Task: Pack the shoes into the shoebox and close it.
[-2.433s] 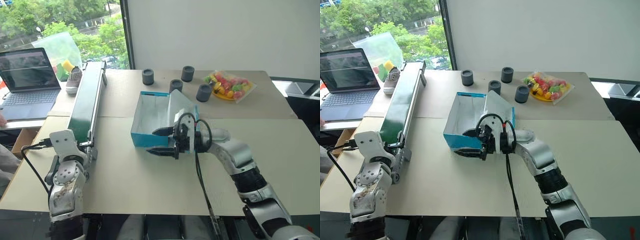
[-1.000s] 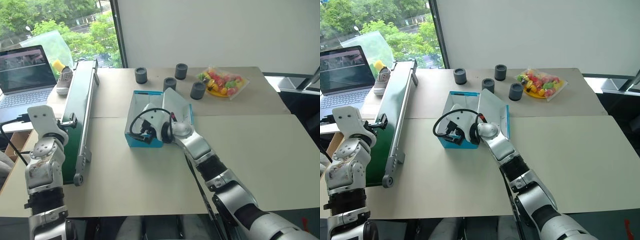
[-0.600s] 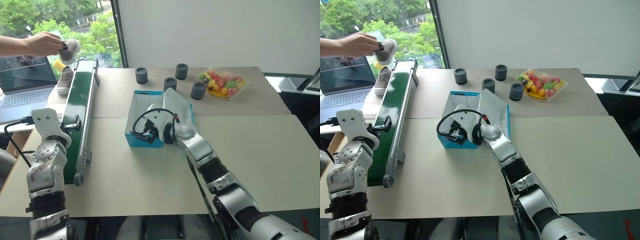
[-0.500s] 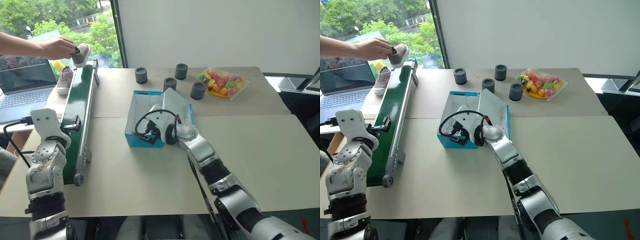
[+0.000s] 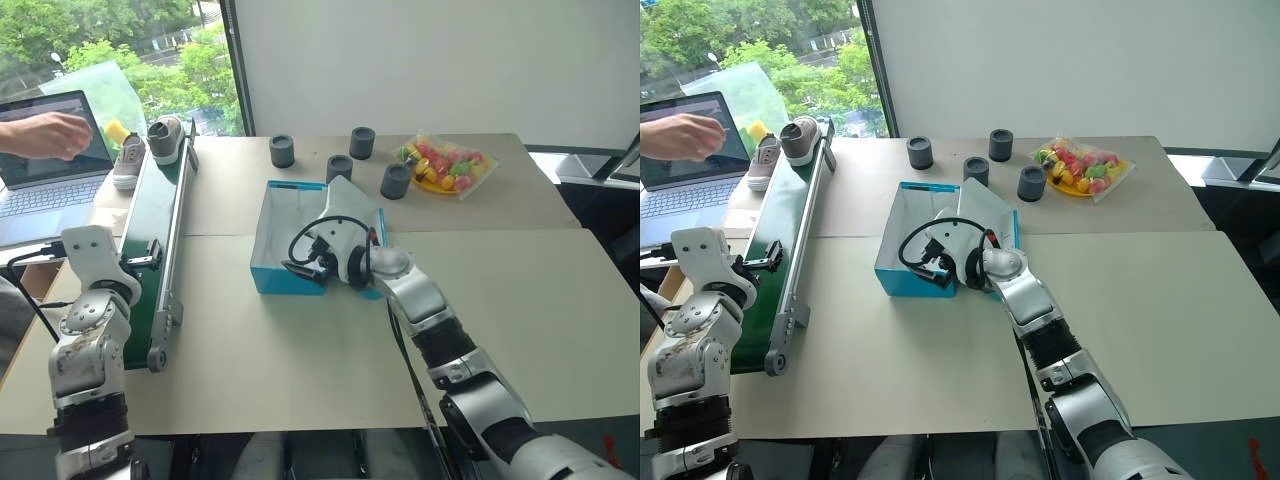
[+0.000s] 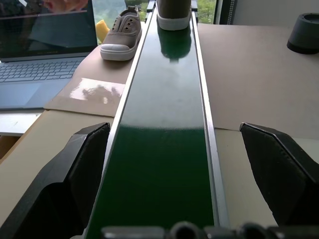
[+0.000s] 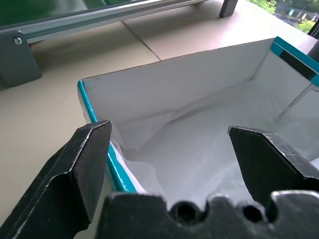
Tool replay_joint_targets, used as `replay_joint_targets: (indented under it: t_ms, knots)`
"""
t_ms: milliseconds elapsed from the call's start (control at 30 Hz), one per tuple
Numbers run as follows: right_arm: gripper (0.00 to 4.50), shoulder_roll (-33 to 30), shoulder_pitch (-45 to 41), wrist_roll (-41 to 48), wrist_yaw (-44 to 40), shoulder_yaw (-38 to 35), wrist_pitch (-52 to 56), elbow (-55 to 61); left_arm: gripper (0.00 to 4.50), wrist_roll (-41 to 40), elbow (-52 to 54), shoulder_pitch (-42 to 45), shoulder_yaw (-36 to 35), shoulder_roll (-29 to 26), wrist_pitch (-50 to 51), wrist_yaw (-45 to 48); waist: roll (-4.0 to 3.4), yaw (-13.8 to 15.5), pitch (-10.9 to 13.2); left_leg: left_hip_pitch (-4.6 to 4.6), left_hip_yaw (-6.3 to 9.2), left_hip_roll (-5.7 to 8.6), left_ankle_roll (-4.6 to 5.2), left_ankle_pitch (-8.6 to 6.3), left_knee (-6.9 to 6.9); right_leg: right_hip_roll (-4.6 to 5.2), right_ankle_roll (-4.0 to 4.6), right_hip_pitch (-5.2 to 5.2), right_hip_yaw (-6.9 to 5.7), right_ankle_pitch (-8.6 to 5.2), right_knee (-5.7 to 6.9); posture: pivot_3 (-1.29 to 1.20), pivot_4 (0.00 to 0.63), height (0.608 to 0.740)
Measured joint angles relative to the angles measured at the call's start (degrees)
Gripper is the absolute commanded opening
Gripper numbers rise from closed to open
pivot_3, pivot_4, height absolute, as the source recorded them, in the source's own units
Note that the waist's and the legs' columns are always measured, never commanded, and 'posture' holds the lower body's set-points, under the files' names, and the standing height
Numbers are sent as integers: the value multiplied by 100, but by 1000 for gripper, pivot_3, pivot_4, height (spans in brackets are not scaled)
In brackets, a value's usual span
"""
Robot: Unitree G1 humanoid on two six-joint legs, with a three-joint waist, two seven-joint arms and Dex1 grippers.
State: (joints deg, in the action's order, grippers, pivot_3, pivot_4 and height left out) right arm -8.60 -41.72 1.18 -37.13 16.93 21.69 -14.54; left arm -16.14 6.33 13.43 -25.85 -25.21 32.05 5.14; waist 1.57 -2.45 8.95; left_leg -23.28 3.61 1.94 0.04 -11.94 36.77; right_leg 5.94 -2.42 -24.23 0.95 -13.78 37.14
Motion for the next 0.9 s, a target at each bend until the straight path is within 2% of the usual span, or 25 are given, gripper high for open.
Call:
replay_joint_targets:
  t_ms: [267,900]
  knots:
    - [4416,-258,429,265,-886,216,-17,934,4500,-10,44,-120,16,38,82,74,0,12,0,4,0,0,0,1,2,0,0,5,-1,0,1,0,150,736]
    - [4416,-340,481,237,-774,259,123,1177,4500,-9,-243,-103,57,90,77,79,1,23,0,5,-1,-1,0,1,2,-1,0,6,-1,0,0,0,150,736]
